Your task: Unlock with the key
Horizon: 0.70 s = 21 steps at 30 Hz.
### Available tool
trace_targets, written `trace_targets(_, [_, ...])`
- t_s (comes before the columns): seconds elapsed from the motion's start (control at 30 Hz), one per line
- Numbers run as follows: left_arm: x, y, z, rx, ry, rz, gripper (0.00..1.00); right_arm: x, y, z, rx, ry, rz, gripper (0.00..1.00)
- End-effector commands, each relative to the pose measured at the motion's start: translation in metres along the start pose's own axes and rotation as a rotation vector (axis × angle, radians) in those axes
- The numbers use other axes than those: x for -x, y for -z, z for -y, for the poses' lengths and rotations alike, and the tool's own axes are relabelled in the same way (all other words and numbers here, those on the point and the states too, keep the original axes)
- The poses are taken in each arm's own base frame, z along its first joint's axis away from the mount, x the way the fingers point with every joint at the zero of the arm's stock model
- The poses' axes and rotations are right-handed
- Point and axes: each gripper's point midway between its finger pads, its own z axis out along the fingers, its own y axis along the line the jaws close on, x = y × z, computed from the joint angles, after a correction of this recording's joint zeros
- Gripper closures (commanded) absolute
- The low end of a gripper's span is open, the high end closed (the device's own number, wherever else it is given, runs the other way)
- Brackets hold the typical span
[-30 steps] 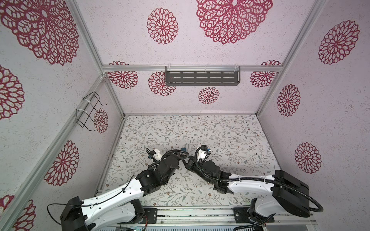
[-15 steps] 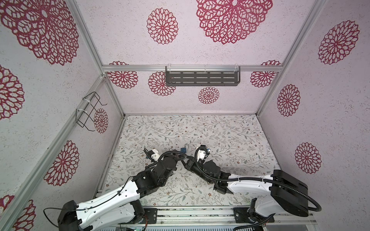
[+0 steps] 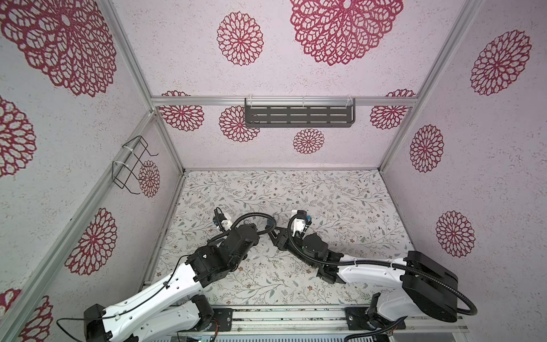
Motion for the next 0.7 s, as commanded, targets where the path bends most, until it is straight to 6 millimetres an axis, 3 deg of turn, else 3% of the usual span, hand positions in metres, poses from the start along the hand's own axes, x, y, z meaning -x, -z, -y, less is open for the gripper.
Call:
trace_targets(0.0, [0.005, 0.006, 0.001, 0.022, -0.199, -0.017, 0.93, 0.019, 0.010, -0.026, 0.041, 0.109, -0.009, 0.56])
trace_targets(0.23, [-0.011, 0.008, 0.011, -0.071, -0.448, -0.087, 0.96, 0.015, 0.032, 0.003, -0.095, 0.262, -0.181, 0.46])
trace_targets(0.47, [-0.050, 0.002, 0.032, -0.219, -0.652, -0.133, 1.00, 0.012, 0.055, 0.023, -0.163, 0.289, -0.353, 0.37])
trace_targets(0.67, [-0.081, -0.007, 0.037, -0.275, -0.800, -0.133, 1.00, 0.025, 0.073, 0.021, -0.204, 0.331, -0.389, 0.34])
